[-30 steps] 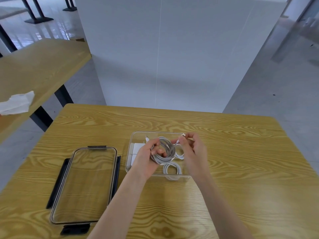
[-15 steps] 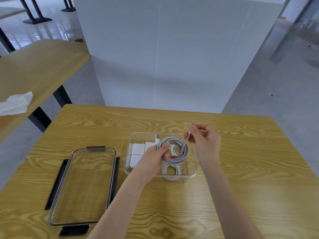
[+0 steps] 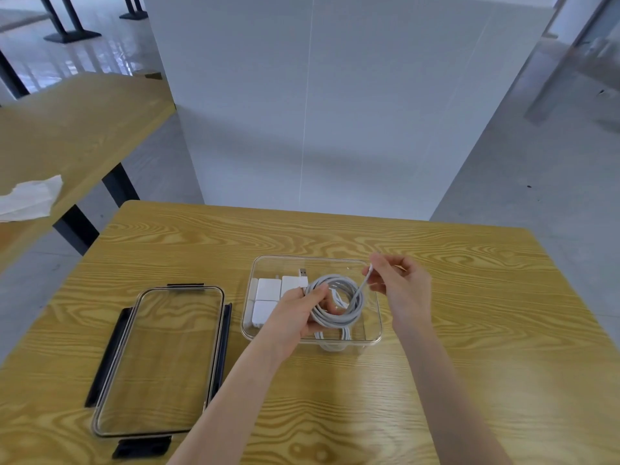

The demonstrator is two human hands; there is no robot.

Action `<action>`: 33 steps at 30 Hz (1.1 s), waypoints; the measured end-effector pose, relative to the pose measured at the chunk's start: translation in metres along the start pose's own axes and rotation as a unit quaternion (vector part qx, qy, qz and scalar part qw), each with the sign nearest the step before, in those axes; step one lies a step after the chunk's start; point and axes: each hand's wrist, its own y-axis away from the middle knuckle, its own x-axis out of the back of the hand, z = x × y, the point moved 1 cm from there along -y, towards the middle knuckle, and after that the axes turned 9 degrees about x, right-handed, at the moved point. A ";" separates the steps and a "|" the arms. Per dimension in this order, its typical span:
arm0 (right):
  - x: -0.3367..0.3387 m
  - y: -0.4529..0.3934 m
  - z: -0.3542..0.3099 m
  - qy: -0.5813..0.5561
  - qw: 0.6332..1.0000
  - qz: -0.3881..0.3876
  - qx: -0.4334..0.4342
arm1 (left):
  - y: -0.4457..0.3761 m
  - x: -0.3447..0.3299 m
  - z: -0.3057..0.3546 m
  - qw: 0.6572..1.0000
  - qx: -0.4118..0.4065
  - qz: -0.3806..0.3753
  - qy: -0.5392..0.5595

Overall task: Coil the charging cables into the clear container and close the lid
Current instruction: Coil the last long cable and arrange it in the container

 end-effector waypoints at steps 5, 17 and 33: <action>0.001 -0.002 0.015 0.149 0.978 -0.145 -0.003 | -0.016 0.003 -0.006 0.999 0.022 0.021 -0.024; -0.022 -0.014 0.089 0.292 0.921 -0.235 -0.107 | -0.060 0.049 -0.014 0.940 0.078 0.165 -0.288; -0.059 -0.021 0.134 0.467 0.829 -0.295 -0.085 | -0.083 0.067 -0.028 0.800 0.014 0.257 -0.542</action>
